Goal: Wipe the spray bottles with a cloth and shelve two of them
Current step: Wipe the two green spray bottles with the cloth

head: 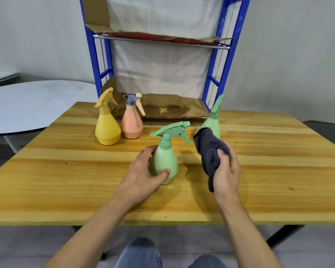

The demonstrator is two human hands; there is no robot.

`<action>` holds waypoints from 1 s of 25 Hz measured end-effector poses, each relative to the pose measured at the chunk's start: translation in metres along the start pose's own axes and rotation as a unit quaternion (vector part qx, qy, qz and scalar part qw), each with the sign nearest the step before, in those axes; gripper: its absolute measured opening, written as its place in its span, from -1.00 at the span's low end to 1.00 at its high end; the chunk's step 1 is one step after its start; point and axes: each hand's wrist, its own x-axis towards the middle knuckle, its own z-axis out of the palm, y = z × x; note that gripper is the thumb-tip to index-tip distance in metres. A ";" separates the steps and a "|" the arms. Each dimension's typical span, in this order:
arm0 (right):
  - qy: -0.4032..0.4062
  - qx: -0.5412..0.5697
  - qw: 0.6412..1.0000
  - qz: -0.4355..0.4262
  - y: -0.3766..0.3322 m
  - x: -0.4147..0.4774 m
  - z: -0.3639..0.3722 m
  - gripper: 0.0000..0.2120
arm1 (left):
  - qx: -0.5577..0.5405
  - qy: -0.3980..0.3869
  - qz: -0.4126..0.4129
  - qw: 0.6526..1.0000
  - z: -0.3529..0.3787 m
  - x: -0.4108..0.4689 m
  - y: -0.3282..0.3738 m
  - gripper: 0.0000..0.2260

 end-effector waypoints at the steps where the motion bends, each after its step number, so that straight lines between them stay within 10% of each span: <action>1: -0.003 0.035 0.999 -0.012 -0.008 0.001 0.003 -0.76 | 0.000 -0.007 0.008 1.000 0.002 -0.003 0.001 -0.29; 10: -0.164 0.057 0.984 -0.030 -0.026 -0.008 0.029 -0.61 | -0.002 -0.018 0.047 0.999 0.017 -0.009 0.006 -0.27; 19: -0.194 -0.245 0.930 -0.193 -0.020 0.007 0.013 -0.80 | -0.022 -0.003 0.084 0.996 0.026 -0.015 -0.005 -0.34; 25: -0.170 -0.356 0.909 -0.132 0.010 -0.008 -0.036 -0.70 | -0.029 -0.001 0.075 0.997 0.025 -0.017 -0.006 -0.26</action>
